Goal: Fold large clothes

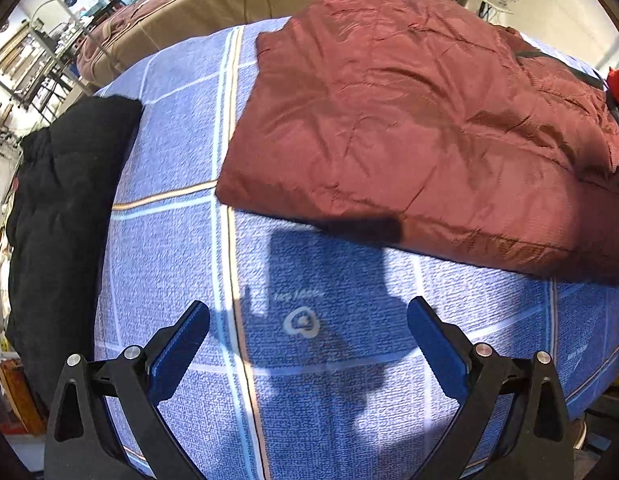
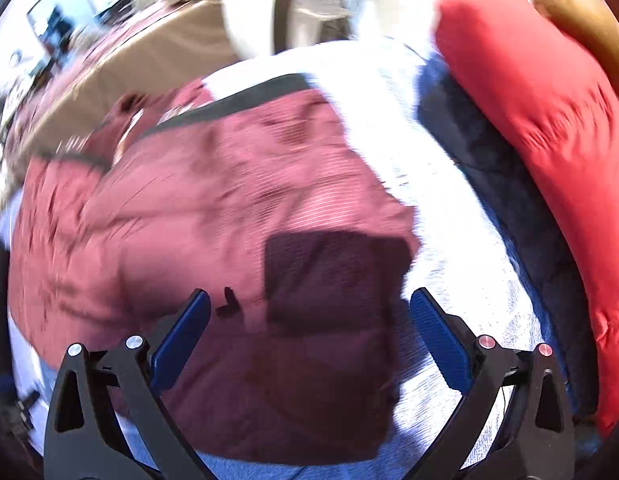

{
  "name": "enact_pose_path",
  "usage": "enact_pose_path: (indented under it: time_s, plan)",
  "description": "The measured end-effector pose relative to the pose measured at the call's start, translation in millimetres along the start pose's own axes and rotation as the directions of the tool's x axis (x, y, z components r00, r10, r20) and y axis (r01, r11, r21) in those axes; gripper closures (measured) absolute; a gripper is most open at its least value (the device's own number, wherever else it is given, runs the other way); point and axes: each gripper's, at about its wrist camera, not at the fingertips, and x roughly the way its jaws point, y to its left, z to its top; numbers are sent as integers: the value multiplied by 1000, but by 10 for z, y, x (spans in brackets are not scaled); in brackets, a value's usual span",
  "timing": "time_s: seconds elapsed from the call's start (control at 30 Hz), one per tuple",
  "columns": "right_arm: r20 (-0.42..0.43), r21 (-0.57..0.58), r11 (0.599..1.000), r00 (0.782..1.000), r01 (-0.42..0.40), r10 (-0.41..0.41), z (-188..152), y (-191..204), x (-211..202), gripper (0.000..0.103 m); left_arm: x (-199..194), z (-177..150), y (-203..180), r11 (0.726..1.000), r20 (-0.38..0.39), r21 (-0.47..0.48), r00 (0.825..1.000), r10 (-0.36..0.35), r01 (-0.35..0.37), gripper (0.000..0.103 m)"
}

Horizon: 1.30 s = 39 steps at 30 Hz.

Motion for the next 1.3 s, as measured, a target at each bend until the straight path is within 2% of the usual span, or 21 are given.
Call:
enact_pose_path:
  time_s: [0.1, 0.2, 0.27, 0.37, 0.53, 0.57, 0.63, 0.67, 0.77, 0.83, 1.0, 1.13, 1.3]
  plan:
    - [-51, 119, 989, 994, -88, 95, 131, -327, 187, 5, 65, 94, 18, 999, 4, 12, 999, -45, 45, 6]
    - [-90, 209, 960, 974, -188, 210, 184, -533, 398, 5, 52, 137, -2, 998, 0, 19, 998, -68, 68, 6]
    - [-101, 256, 934, 954, -249, 283, 157, -631, 533, 5, 77, 142, 2, 996, -11, 20, 996, -86, 87, 6]
    - [-113, 339, 875, 908, -346, 403, 114, -775, 719, 5, 126, 148, 19, 995, -24, 23, 995, -92, 93, 6]
    - [-77, 352, 840, 882, -413, 465, -4, -823, 767, 5, 199, 179, 114, 995, -34, -5, 994, -100, 100, 6]
    - [-72, 354, 824, 865, -443, 496, -1, -828, 782, 5, 197, 189, 121, 994, -35, -16, 993, -109, 109, 6]
    - [-74, 380, 751, 791, -541, 607, -22, -789, 824, 7, 208, 238, 172, 990, -32, -39, 990, -136, 135, 6]
    - [-85, 381, 740, 776, -554, 625, -18, -742, 845, 7, 210, 273, 202, 987, -31, -51, 988, -154, 153, 6]
    - [-114, 330, 791, 811, -515, 575, 71, -557, 893, 7, 205, 413, 321, 977, -14, -83, 980, -200, 198, 6]
    - [-106, 338, 799, 823, -497, 557, 76, -523, 914, 7, 167, 543, 442, 964, 10, -119, 972, -237, 236, 6]
    - [-114, 300, 811, 825, -503, 554, 97, -455, 904, 7, 192, 970, 866, 928, 80, -206, 950, -301, 312, 6]
    - [-137, 296, 829, 838, -475, 529, 130, -395, 920, 7, 389, 1317, 1125, 883, 73, -259, 919, -387, 393, 6]
    - [-136, 298, 837, 848, -458, 513, 164, -339, 915, 5, 627, 1606, 1150, 877, 46, -240, 908, -417, 416, 6]
